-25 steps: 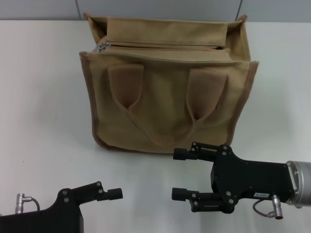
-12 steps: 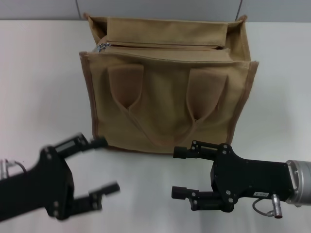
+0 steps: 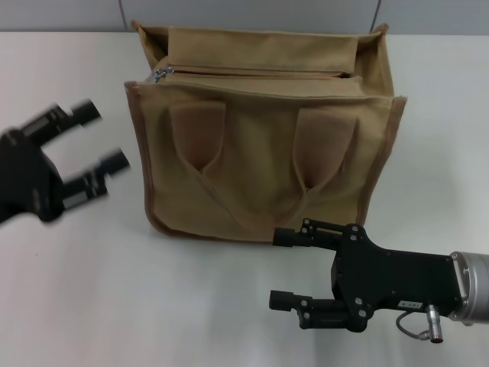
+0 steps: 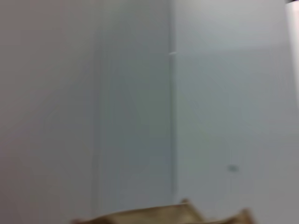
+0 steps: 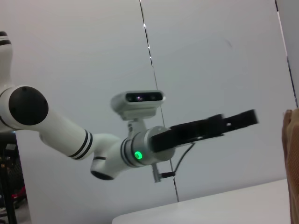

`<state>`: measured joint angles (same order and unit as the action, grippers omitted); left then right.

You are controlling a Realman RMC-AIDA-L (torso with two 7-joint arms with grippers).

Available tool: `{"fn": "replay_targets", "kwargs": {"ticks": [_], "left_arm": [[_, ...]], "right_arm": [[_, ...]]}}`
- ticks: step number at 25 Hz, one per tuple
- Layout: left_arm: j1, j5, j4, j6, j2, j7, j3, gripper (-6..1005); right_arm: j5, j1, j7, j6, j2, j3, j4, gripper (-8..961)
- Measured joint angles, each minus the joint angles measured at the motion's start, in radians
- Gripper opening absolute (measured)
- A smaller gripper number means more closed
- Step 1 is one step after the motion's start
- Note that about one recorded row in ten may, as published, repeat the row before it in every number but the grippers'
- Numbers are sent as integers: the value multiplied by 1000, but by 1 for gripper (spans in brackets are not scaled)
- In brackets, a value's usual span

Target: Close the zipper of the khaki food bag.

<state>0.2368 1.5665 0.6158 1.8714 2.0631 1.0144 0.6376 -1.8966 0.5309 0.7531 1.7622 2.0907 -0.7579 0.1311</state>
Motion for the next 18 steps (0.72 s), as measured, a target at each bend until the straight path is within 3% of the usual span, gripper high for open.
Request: {"fn": "replay_targets", "kwargs": {"ticks": [4,6,7,9,18], "left_arm": [[19,4,45,-133,0,75,-6,776],[19,4,45,-133,0,75,-6,776],[35,5,57,-234,2,84,-2,776],[48,10,57,-296,3,73,12,775],[95,61,46,-389,6,23,46,774]], "right_arm": [[1,0,-10,0,0,2,-8,760],[1,1,-15,0,0,5,-14,760],[1,3,-21,-1,0,14,-21,760],[1,3,-24,-1,0,20,-24,760],[1,3,-35,-6,0,56,-47,761]]}}
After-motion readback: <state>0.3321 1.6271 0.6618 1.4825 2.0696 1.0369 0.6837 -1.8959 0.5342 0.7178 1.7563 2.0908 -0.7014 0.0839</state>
